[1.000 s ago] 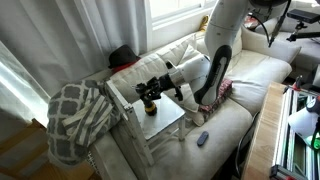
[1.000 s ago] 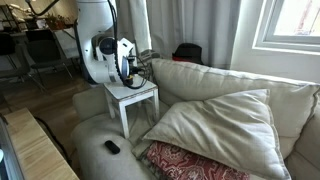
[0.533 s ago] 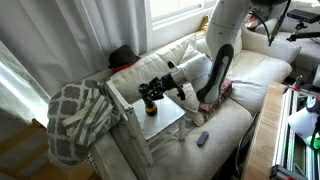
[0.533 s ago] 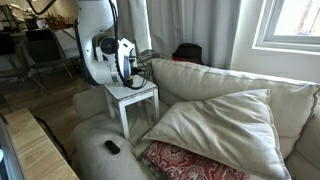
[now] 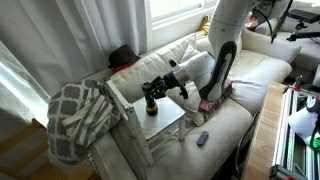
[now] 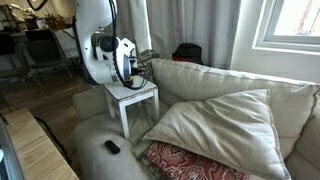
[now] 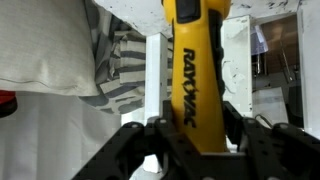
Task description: Press the on and off button of the torchlight twice and then flip the torchlight to make it face down on the chair seat
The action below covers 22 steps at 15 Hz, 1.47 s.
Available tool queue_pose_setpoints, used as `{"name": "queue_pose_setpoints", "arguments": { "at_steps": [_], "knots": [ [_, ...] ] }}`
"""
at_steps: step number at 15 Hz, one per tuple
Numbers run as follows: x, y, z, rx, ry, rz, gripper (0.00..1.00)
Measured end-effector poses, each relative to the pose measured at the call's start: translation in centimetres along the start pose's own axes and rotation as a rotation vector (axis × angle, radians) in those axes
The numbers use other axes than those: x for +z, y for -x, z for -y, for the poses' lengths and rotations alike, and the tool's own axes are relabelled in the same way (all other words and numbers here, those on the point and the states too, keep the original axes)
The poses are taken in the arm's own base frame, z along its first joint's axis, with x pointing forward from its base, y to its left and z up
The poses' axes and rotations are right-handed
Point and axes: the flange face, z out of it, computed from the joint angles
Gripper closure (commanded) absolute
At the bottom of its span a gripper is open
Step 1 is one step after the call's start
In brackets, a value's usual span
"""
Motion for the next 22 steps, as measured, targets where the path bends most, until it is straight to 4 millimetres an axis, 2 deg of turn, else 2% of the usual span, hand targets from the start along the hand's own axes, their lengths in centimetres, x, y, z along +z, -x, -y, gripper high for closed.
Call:
{"name": "queue_pose_setpoints", "arguments": {
  "at_steps": [2, 3, 7, 8, 12, 16, 22],
  "knots": [
    [0.0, -0.1, 0.1, 0.000, -0.003, 0.003, 0.74],
    [0.1, -0.1, 0.1, 0.000, -0.005, 0.005, 0.31],
    [0.6, 0.2, 0.2, 0.008, -0.009, 0.044, 0.03],
    [0.7, 0.4, 0.3, 0.012, -0.009, 0.061, 0.00],
    [1.1, 0.9, 0.5, 0.028, -0.016, 0.108, 0.00],
    [1.4, 1.7, 0.9, 0.119, -0.029, 0.200, 0.00],
    [-0.6, 2.7, 1.1, 0.178, -0.062, 0.379, 0.00]
  ]
}}
